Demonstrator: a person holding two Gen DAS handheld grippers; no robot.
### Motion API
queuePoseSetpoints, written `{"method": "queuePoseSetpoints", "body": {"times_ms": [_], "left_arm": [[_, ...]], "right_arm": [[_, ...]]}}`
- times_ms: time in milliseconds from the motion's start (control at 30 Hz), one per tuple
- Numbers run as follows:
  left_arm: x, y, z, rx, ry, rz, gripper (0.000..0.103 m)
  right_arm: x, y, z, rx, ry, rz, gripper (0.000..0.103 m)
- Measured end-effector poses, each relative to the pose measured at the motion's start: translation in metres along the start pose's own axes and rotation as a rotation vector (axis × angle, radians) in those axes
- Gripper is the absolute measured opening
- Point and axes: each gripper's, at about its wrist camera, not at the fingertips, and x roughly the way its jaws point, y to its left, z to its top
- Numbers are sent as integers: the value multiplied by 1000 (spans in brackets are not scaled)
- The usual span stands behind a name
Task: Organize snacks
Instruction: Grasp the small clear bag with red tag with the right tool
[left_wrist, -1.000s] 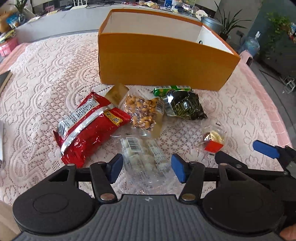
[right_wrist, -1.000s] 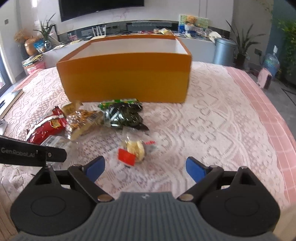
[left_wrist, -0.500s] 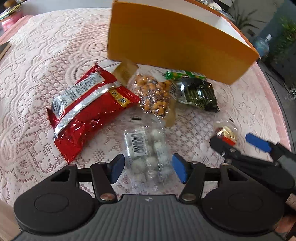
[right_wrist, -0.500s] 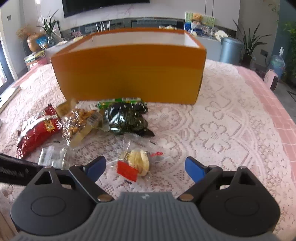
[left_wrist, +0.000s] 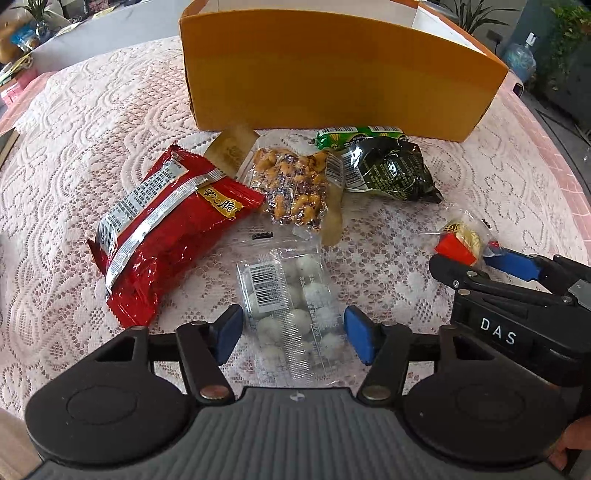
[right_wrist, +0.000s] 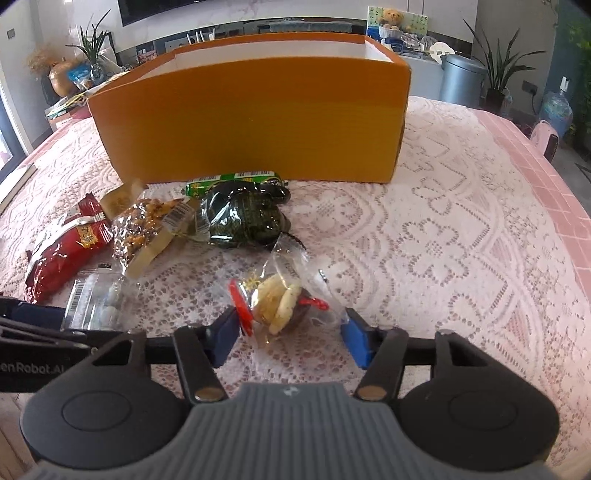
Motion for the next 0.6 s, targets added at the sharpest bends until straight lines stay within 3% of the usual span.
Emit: {"method": "queuePoseSetpoints", "body": {"times_ms": [200,267,433,600], "left_arm": [[-11,5,-4,-47,21,-18,66],[-17,7,-6,-74,24,-28,65],[-35,10,-17,-102,34,-62,65],[-59,12,-26,-107,-10,-92,64]], "right_arm": [[-4,-5,0,26,-8,10,53],[-7,-6,-2,33,-16,9,42],[-21,1,-7,-14,-46,15,40],[-38,10,-13,-62,-78,29,38]]}}
